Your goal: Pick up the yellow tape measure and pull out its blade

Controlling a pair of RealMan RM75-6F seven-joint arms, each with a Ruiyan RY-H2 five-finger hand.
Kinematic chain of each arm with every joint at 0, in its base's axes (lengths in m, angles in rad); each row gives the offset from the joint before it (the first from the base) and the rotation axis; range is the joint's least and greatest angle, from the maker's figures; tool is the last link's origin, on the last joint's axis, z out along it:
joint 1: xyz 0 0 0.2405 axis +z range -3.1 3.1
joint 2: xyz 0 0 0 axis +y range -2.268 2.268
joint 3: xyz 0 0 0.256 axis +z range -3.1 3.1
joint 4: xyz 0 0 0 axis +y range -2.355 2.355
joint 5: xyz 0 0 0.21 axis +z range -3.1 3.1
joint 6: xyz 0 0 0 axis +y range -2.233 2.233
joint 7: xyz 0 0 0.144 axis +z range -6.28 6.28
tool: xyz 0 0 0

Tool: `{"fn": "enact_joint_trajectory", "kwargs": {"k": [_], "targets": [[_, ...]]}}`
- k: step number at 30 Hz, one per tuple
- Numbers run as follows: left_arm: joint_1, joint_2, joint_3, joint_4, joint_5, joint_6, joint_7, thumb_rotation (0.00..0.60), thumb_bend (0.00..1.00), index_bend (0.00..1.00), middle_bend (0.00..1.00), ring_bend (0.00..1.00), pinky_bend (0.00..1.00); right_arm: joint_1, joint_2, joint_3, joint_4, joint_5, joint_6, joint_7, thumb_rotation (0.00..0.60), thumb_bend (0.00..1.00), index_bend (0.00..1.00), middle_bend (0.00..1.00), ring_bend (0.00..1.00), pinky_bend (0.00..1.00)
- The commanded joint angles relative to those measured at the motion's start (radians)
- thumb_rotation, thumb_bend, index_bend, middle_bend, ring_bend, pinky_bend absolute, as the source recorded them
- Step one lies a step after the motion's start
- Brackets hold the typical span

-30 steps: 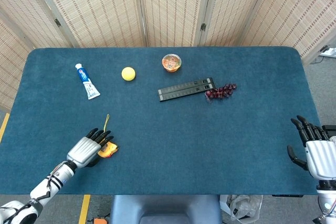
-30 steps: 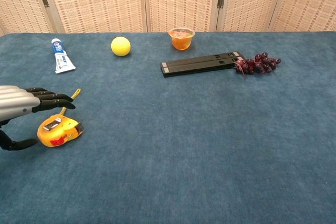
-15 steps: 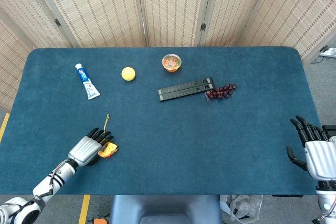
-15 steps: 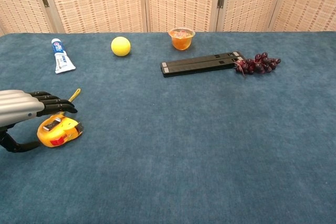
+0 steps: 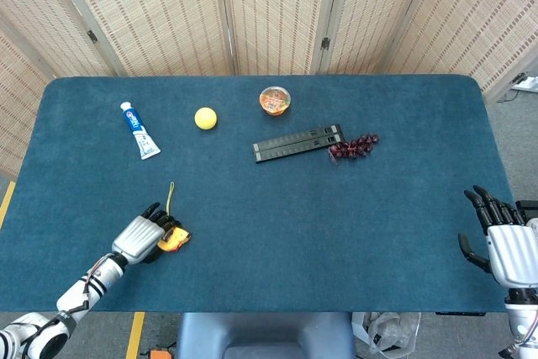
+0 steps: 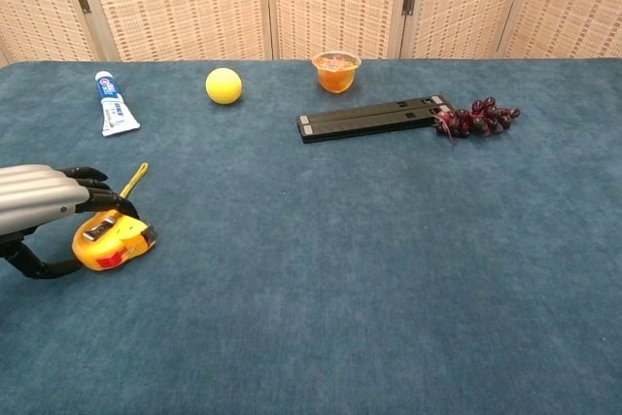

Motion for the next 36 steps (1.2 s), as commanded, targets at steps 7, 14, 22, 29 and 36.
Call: {"fn": "enact_joint_trajectory", "kwargs": {"k": [7,14,22,29,36], "targets": [[0.007,-0.018,-0.023,0.038,0.027,0.074,-0.064,0.6,0.44,0.42,0.4,0.31,0.12,0.013,0.011,0.002,-0.018,-0.021,-0.005,-0.01,0.6,0.45,0.1,0.12,0.17,0.19],[-0.002,0.039,-0.076,-0.053,-0.012,0.098,-0.085,0.6,0.44,0.43,0.41,0.32,0.14,0.09,0.052,0.009,-0.091,-0.102,-0.073,0.01,0.6,0.45,0.11,0.13,0.17,0.19],[-0.034,0.117,-0.157,-0.238,-0.105,0.101,0.019,0.6,0.44,0.43,0.41,0.32,0.14,0.245,0.071,0.066,-0.173,-0.124,-0.223,0.087,0.6,0.45,0.13,0.13,0.17,0.19],[-0.08,0.127,-0.233,-0.348,-0.213,0.102,0.116,0.6,0.44,0.43,0.41,0.31,0.14,0.391,0.026,0.134,-0.209,-0.083,-0.357,0.16,0.6,0.43,0.21,0.14,0.16,0.19],[-0.125,0.109,-0.27,-0.424,-0.321,0.109,0.217,0.6,0.44,0.43,0.41,0.31,0.14,0.511,-0.073,0.199,-0.219,0.031,-0.459,0.148,0.6,0.43,0.38,0.16,0.15,0.19]]}}
